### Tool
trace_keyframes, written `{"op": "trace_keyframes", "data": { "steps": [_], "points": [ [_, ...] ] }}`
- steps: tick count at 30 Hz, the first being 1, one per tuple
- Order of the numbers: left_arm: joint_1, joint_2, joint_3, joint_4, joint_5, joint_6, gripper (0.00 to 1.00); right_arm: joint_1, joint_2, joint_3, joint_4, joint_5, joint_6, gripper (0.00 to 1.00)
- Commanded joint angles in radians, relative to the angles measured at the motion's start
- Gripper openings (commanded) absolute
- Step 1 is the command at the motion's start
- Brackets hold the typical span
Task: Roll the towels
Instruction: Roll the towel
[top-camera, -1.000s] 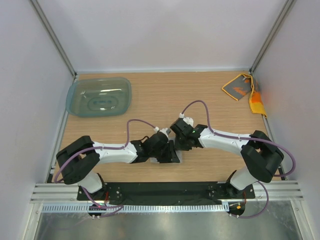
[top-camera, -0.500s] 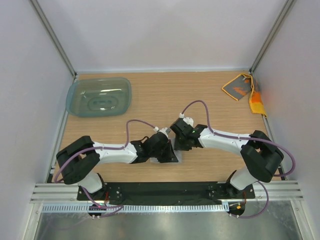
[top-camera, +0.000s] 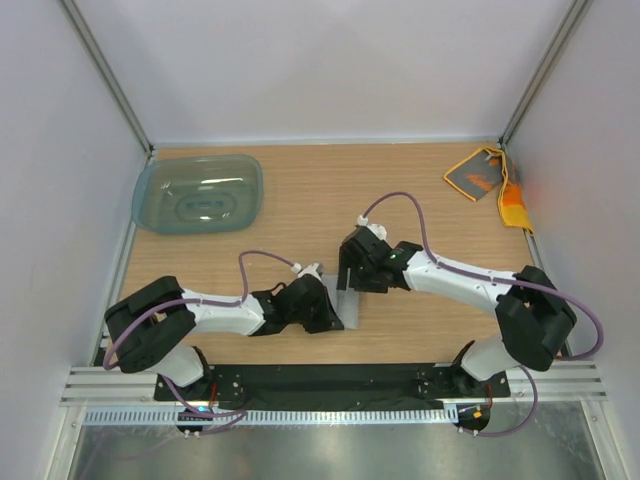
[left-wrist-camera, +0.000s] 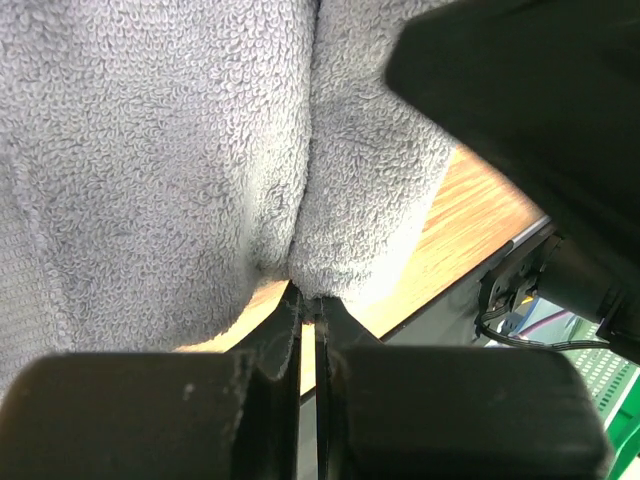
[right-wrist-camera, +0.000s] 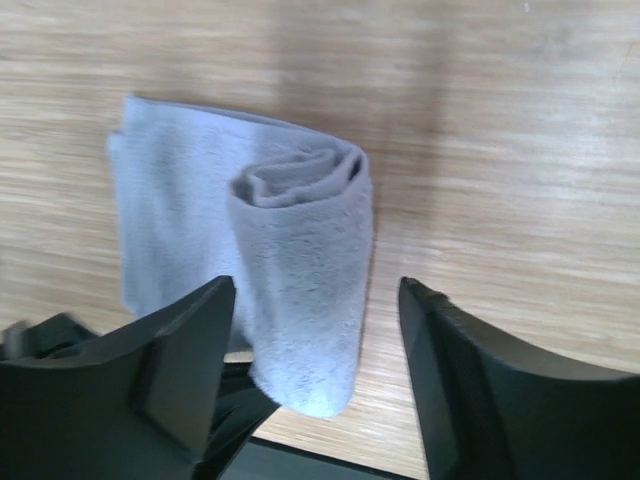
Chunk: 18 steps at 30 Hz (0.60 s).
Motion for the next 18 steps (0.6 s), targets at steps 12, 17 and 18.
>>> {"op": "trace_keyframes", "data": {
  "steps": [12, 17, 18],
  "points": [
    [0.1, 0.002, -0.026, -0.017, 0.092, -0.011, 0.0, -0.087, -0.243, -0.316, 0.43, -0.309, -0.01, 0.8],
    [0.137, 0.014, -0.027, -0.047, 0.127, 0.001, 0.0, -0.107, -0.255, -0.451, 0.641, -0.394, 0.028, 0.77],
    [0.141, 0.019, -0.026, -0.052, 0.133, 0.004, 0.0, -0.11, -0.253, -0.465, 0.671, -0.403, 0.033, 0.77]
  ]
}}
